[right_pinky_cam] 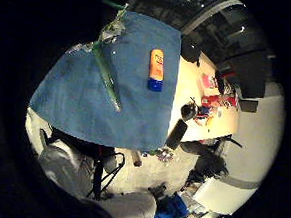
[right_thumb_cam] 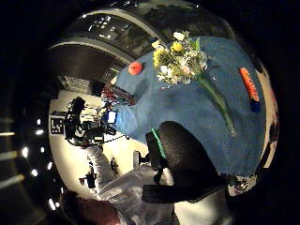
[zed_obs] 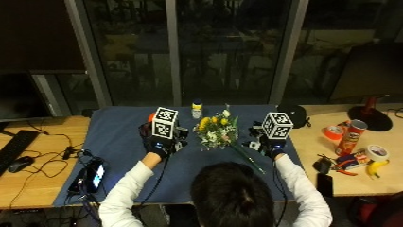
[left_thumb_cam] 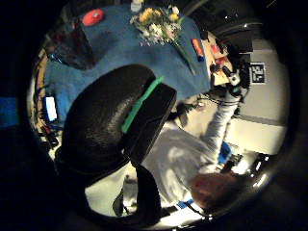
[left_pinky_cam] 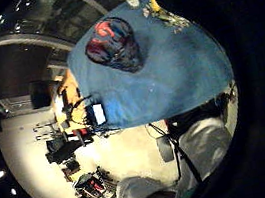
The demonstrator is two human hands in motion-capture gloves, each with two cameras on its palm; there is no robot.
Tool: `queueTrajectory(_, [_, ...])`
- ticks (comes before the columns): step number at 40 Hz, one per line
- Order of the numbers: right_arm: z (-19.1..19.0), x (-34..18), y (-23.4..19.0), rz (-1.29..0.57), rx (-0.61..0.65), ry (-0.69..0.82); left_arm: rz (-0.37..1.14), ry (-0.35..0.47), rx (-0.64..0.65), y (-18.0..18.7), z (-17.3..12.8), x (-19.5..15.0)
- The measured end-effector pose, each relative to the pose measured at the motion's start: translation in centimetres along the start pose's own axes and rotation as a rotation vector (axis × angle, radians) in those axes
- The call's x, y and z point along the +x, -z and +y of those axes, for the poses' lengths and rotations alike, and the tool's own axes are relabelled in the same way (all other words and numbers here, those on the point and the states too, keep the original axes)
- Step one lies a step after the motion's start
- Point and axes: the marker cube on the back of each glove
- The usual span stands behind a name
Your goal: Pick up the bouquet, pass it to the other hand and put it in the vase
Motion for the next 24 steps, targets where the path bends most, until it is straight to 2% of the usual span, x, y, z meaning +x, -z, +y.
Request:
queueTrajectory(11, [0.8,0.3,0.9,-0.004,0.013,-0.010,0.018,-0.001,-0.088,-1.0,0.5,-0.3])
queueTrajectory(19, [-0.5,-0.2,0.9,-0.017,0.005,-0.062,0.071,-0.042,-0.068,-1.6,-1.1,1.0])
queueTrajectory(24, [-2.0,-0.1,1.0,0.024,-0.040,-0.127,0.102,-0.111,-0.012,-1.6,-2.7,3.0])
